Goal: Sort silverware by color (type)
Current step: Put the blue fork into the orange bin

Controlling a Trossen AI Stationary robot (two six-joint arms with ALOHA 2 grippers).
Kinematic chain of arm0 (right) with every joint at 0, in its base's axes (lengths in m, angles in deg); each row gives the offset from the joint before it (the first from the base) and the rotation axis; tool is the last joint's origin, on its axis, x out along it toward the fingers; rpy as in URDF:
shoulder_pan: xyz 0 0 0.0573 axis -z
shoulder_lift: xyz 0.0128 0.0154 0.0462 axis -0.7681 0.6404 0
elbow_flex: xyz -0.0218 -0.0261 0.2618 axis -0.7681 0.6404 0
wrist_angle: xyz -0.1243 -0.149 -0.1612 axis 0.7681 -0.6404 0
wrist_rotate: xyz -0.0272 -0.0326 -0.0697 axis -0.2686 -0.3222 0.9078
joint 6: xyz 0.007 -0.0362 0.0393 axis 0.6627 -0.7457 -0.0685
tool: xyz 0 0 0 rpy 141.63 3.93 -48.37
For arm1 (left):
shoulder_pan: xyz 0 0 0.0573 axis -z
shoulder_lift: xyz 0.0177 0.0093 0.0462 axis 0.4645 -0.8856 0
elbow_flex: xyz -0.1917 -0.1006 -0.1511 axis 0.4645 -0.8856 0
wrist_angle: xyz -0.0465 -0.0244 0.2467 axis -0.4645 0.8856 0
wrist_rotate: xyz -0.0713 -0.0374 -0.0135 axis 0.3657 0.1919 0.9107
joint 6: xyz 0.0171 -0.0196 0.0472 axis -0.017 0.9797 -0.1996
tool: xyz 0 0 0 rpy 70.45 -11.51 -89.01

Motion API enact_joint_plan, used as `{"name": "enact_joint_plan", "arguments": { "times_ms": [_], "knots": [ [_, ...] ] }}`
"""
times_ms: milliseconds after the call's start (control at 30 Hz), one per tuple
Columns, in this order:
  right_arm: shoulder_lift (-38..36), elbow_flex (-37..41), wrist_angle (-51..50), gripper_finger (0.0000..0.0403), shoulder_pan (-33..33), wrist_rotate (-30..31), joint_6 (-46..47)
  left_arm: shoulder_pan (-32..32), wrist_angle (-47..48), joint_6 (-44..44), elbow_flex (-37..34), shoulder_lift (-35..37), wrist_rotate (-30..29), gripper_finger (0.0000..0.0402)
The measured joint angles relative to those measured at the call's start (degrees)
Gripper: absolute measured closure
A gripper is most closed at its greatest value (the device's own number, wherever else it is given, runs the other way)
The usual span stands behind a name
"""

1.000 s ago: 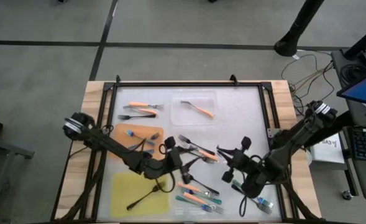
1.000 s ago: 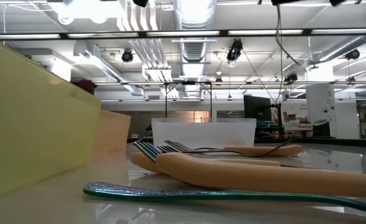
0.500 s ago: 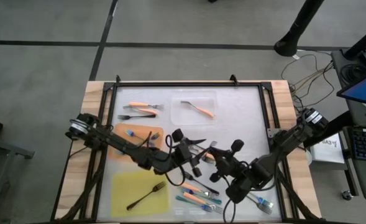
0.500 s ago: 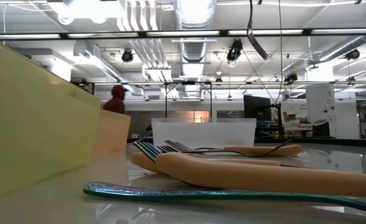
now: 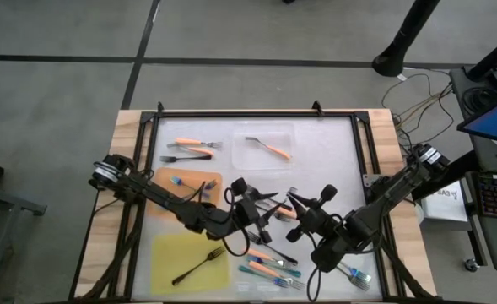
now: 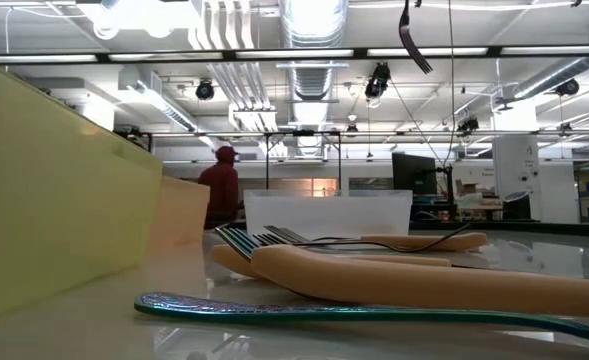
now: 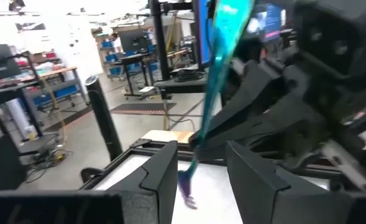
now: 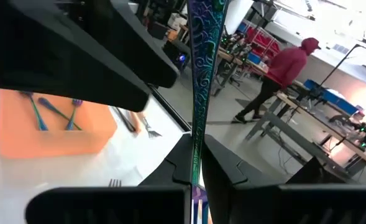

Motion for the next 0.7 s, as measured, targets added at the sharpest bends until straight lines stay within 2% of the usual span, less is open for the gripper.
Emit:
{"name": "enact_joint_plan", "arguments": {
  "times_ms": [200,600,700],
  "knots": [
    [0.45,0.07,-0.01,0.0394,0.65,-1.02,1.21,-0.11,-1.31,-0.28,0.67,0.00,3.84,0.0284],
    [0.46,0.07,-0.18,0.0394,0.68,-1.46,0.22,-0.86,-4.56,-3.06,2.21,0.07,3.54,0.0284],
    [0.46,0.07,-0.18,0.0394,0.78,-1.49,0.22,-1.07,-5.09,-2.83,2.21,0.07,5.08,0.0284]
  ]
}}
